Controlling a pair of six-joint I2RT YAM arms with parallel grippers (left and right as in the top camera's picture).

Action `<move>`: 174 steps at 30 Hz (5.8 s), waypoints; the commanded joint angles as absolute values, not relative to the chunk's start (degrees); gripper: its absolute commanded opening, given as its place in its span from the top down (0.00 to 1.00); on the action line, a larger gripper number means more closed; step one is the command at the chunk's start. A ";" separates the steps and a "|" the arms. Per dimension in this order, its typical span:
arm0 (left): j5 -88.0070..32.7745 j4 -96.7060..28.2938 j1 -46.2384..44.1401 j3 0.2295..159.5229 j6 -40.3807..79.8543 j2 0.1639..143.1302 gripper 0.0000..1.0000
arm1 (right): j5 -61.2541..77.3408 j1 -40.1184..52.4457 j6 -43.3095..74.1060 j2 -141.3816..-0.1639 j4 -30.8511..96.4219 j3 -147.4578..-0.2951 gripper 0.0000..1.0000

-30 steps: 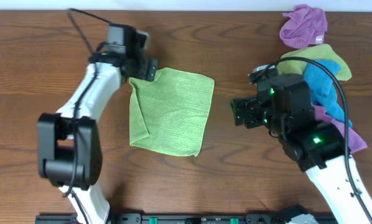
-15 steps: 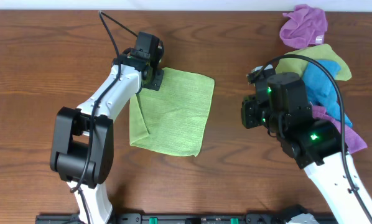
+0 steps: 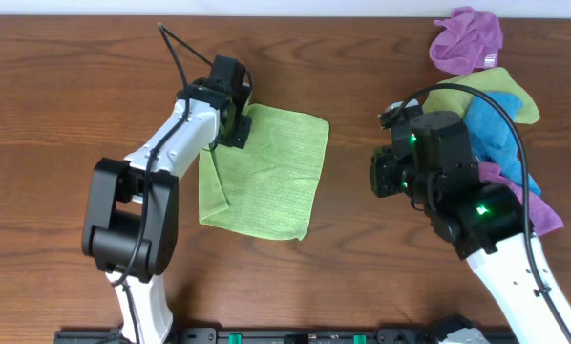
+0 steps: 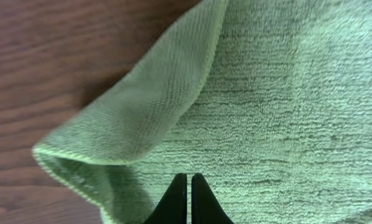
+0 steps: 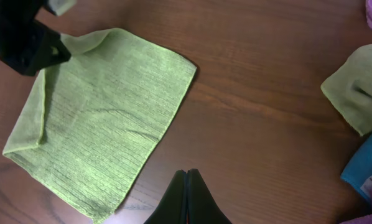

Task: Fold the cloth

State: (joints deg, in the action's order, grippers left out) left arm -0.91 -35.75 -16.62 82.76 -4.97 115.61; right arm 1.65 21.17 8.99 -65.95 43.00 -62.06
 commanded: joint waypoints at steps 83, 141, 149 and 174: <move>-6.00 -34.20 -8.16 83.29 -1.45 123.46 0.94 | 9.82 29.04 3.20 -109.16 18.65 -62.15 0.99; -4.54 -28.71 -8.27 91.42 3.95 122.17 0.94 | 2.09 21.69 -1.41 -111.87 40.64 -89.08 0.99; -9.96 -47.92 -10.59 100.88 3.53 114.10 0.94 | -2.11 21.67 -1.30 -99.96 55.09 -91.00 0.99; 0.84 -42.76 -33.61 72.44 9.89 108.20 0.94 | 3.88 19.53 8.82 -56.88 62.83 -58.72 0.99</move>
